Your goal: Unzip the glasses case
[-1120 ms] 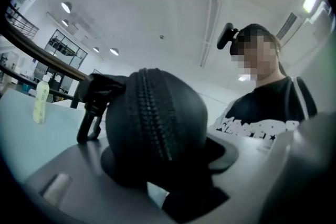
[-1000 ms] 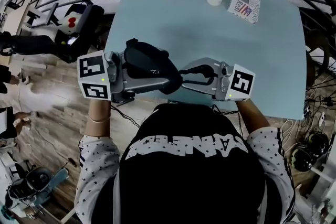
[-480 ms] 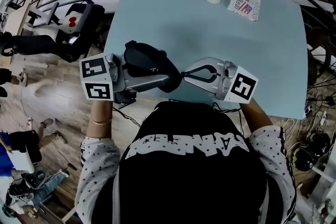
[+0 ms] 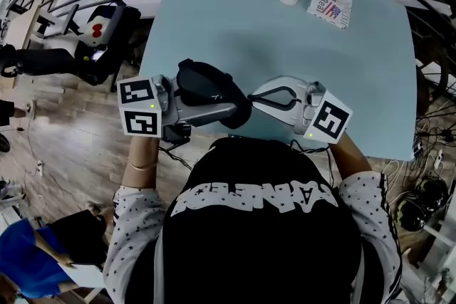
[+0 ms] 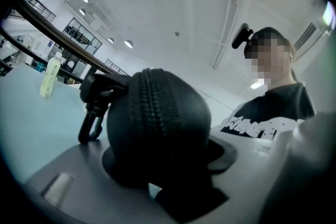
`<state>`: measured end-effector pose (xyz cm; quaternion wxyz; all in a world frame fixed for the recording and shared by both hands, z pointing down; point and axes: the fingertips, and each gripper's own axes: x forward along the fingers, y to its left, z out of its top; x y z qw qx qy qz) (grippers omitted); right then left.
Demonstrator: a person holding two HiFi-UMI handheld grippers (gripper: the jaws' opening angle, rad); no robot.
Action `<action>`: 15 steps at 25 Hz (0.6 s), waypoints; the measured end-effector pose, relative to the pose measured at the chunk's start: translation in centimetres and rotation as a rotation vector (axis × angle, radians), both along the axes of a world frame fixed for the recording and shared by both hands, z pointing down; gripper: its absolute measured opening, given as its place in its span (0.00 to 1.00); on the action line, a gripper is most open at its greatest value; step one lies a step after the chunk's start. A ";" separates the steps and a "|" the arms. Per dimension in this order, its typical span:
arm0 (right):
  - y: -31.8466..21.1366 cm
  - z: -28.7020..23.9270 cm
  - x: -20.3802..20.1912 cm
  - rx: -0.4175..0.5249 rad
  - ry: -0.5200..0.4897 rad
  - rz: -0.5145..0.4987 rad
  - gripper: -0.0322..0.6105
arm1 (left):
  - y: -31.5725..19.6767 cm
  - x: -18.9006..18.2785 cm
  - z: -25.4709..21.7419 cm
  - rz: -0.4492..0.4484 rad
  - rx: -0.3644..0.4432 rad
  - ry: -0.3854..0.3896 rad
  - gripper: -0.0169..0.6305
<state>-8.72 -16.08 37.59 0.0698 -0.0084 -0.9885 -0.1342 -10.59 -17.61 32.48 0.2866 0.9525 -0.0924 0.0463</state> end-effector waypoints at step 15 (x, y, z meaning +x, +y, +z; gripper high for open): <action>-1.1 -1.4 -0.6 0.040 -0.003 0.047 0.06 | 0.2 0.3 0.2 0.001 -0.021 0.003 0.03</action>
